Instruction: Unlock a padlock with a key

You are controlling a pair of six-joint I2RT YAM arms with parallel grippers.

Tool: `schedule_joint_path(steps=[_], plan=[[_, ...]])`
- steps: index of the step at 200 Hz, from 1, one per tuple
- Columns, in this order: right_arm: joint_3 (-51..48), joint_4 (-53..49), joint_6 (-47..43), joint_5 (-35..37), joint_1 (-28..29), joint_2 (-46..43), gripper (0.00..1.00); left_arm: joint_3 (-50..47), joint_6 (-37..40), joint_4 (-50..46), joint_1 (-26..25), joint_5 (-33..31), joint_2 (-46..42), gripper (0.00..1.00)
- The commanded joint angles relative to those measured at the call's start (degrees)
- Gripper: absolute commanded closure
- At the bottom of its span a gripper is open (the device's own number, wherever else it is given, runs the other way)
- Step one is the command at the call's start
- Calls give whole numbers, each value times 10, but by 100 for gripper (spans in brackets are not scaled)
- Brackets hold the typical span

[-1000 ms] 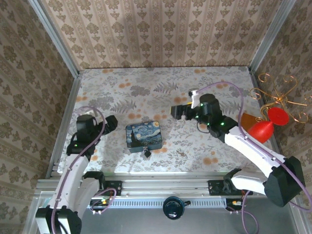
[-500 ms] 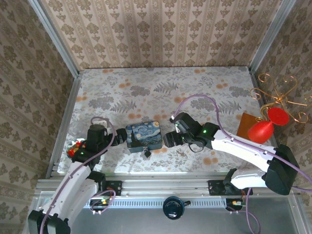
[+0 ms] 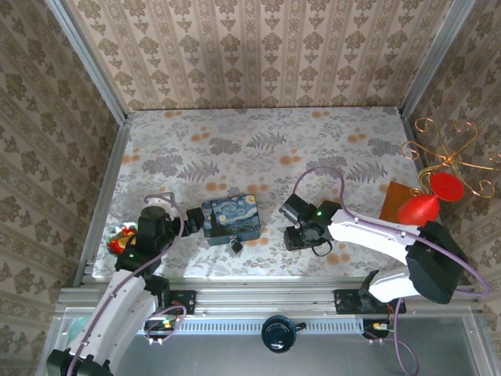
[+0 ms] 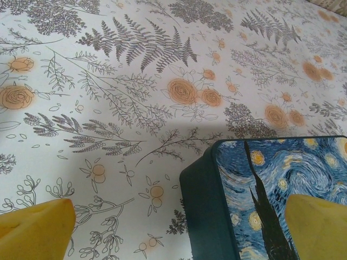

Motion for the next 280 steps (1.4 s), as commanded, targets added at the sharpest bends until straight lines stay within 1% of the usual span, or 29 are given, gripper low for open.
schedule_joint_path(steps=[1,27,75,111,173,195,210,233,280], plan=[[-6,6,16,-11,-2,23,53,-5,12,13,-3,1,-10,0],[-7,23,16,-18,-2,40,59,-6,12,15,-3,1,-10,0],[-12,38,12,-19,-1,55,64,-7,11,16,-3,-2,-8,0],[-8,45,11,-18,5,76,69,-6,11,13,-3,-3,-9,0],[-1,46,7,-5,18,101,73,-8,8,18,-4,-16,-6,0],[0,51,10,1,21,106,76,-4,9,19,-4,-15,6,0],[-2,57,11,3,23,108,79,-2,11,23,-5,-10,16,0],[-4,57,9,6,25,105,86,0,9,23,-6,-13,22,0],[-16,77,11,7,25,57,99,3,8,21,-8,-16,25,0]])
